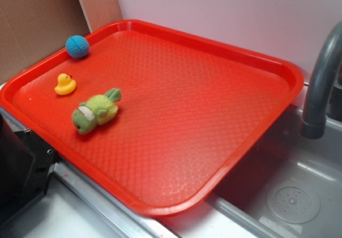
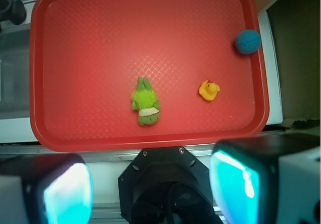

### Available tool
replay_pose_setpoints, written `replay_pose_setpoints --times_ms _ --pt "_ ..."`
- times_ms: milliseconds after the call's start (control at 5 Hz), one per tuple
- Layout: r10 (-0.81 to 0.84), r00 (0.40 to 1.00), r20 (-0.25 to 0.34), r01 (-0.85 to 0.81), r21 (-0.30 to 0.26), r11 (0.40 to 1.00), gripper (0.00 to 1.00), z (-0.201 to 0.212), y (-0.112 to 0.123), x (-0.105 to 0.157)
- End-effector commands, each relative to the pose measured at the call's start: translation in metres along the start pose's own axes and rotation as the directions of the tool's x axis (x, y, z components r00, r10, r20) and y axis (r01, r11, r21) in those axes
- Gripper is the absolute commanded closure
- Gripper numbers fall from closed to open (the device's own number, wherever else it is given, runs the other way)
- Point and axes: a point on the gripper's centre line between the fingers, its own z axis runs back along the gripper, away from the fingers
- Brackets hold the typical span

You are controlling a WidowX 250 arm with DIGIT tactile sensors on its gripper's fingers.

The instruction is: Grab the yellow duck.

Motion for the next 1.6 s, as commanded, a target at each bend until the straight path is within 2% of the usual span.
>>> replay_pose_setpoints --times_ms 0,200,400,600,800,1000,1200,1400 --pt "0.000 1.000 0.000 0.000 0.000 1.000 0.00 0.000 0.000 0.000" --pt "0.226 0.967 -0.120 -0.213 0.114 0.970 0.00 -0.050 0.051 0.017" --pt "0.424 0.906 -0.008 -0.421 0.097 0.902 0.00 -0.089 0.087 0.027" --pt "0.582 0.810 0.077 -0.587 0.094 0.804 0.00 -0.108 0.122 0.025" --pt "0.651 0.748 0.133 -0.663 0.089 0.743 0.00 -0.133 0.148 0.014" --pt "0.625 0.772 0.120 -0.634 0.064 0.771 0.00 -0.161 0.149 0.022" --pt "0.568 0.819 0.082 -0.572 0.042 0.819 0.00 -0.186 0.139 0.036" --pt "0.494 0.869 0.041 -0.496 0.067 0.866 0.00 -0.204 0.116 0.044"
